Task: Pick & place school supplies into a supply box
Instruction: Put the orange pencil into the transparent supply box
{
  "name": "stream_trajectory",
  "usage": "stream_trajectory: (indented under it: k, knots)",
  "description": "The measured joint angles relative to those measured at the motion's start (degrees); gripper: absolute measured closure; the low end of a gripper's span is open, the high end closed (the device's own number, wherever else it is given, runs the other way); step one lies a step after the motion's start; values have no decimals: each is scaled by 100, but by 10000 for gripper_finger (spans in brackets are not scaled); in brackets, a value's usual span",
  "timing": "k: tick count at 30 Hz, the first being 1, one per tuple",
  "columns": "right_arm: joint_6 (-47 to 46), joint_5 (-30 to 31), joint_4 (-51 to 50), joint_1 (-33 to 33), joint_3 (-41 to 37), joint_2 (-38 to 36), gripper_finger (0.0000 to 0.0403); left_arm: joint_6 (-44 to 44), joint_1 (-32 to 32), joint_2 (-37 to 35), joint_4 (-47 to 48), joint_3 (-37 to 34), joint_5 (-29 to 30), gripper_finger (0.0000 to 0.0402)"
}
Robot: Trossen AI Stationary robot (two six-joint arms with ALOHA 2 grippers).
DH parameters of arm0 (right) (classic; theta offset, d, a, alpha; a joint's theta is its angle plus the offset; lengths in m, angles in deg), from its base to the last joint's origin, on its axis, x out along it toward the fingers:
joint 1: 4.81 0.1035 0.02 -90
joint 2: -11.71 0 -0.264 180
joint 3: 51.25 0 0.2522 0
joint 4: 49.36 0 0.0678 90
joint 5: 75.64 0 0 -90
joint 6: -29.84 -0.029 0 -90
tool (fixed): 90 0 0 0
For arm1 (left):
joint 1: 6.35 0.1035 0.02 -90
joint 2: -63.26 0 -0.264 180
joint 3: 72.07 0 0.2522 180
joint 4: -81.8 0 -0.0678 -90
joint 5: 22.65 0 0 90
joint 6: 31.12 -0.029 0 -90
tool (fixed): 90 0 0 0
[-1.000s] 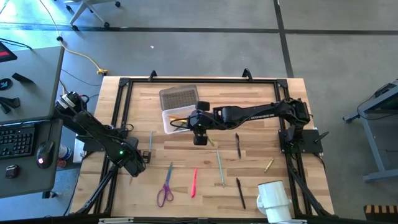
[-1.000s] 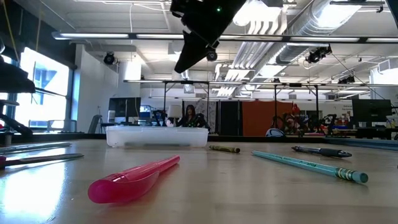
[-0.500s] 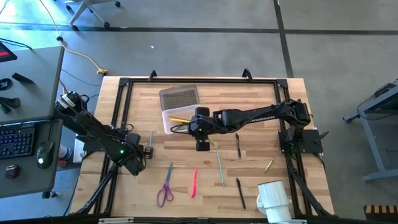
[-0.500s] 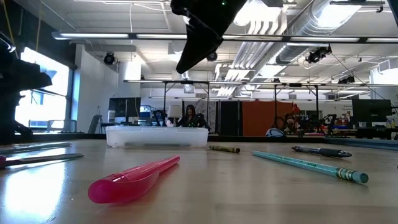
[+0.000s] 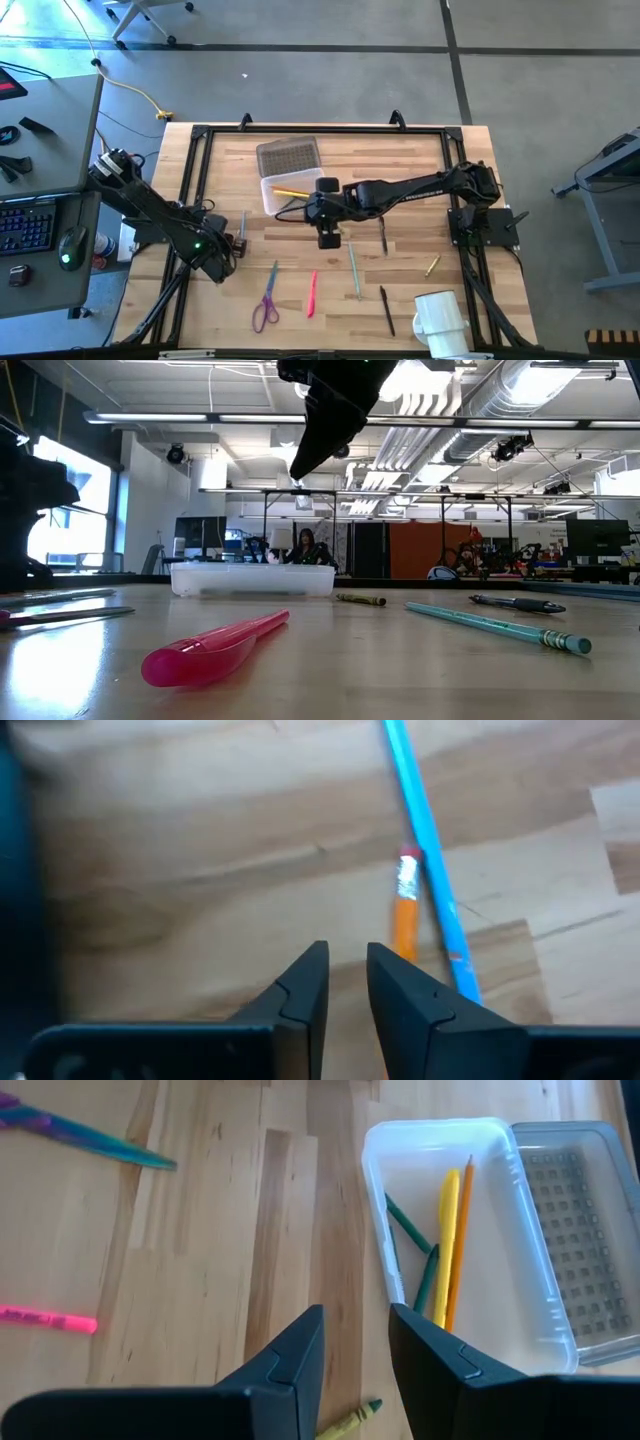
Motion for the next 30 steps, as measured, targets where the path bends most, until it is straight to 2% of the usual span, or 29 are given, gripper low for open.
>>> stream_trajectory:
  k: [6, 10, 14, 22, 25, 28, 30]
  knots:
    - [-67, -1, 50, -4, 1, 0, 304, -192, -2, -40, 1057, 602, 279, 292]
    - [-74, -1, 69, -4, 1, 0, 304, -732, -2, -36, 863, 859, 560, 292]
    - [-157, 0, 65, -4, 1, 0, 304, -1416, -56, -34, 421, 975, 203, 291]
    - [-128, 387, 59, -22, 1, 0, 304, -1306, -737, -75, 1238, 1868, 331, 291]
    - [-126, 404, 57, -22, 1, 0, 304, -1001, -1137, -77, 1725, 2242, 998, 291]
    - [-148, 401, 48, -22, 1, 0, 305, -967, -1687, -56, 1674, 2267, 2303, 291]
    - [-152, 372, 36, -22, 1, 0, 305, -968, -1993, 44, 1573, 2178, 2889, 291]
